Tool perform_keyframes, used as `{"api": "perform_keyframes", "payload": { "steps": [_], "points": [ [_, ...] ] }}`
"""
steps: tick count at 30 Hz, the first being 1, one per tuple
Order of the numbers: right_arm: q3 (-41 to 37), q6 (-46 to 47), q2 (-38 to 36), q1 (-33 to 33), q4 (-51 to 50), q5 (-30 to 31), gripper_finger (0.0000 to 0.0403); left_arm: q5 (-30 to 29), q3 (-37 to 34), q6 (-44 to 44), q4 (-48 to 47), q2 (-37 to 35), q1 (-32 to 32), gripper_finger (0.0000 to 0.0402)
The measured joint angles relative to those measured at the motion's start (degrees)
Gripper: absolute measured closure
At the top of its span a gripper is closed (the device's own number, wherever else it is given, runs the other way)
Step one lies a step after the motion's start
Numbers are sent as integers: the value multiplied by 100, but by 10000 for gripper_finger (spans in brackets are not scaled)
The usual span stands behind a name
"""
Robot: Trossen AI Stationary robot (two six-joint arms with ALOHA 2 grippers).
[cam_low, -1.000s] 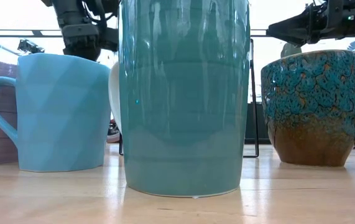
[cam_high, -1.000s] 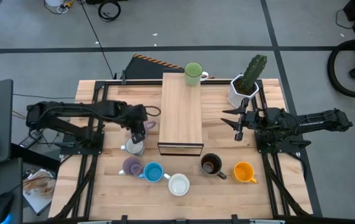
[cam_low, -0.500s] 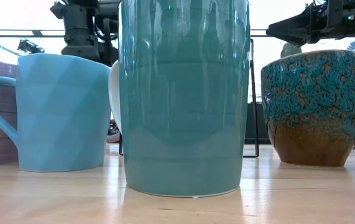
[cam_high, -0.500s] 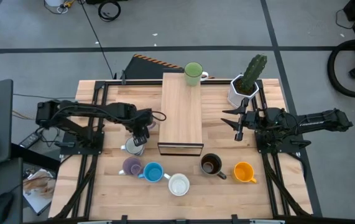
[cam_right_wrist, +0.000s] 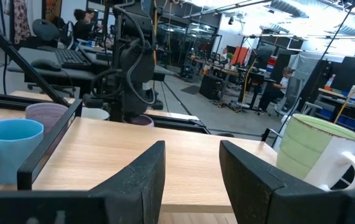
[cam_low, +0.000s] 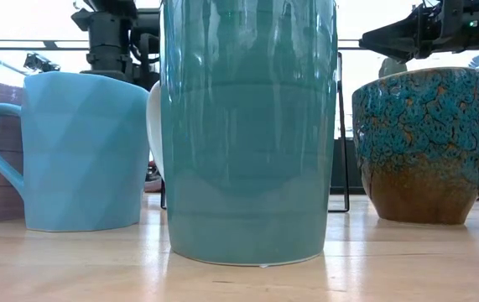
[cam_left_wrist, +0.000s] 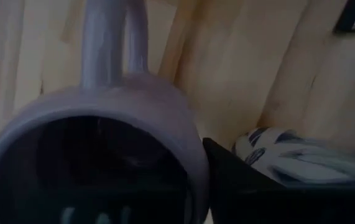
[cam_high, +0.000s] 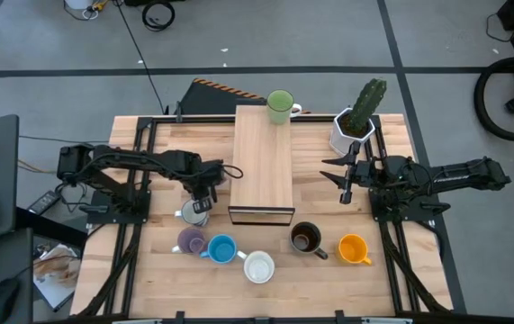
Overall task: Place coffee mugs
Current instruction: Put the top purple mug on the shelf
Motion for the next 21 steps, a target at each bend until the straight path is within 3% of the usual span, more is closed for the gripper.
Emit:
{"api": "perform_keyframes", "payload": {
  "steps": [10,17,21],
  "points": [
    [0,0,-2,0,23,0,245,-373,238,599,-569,0,221,364],
    [0,-7,-1,0,22,0,245,-1678,1494,878,-1771,0,557,364],
    [0,-23,-1,-2,22,0,245,-2266,2246,976,-1984,-2,643,364]
  ]
}}
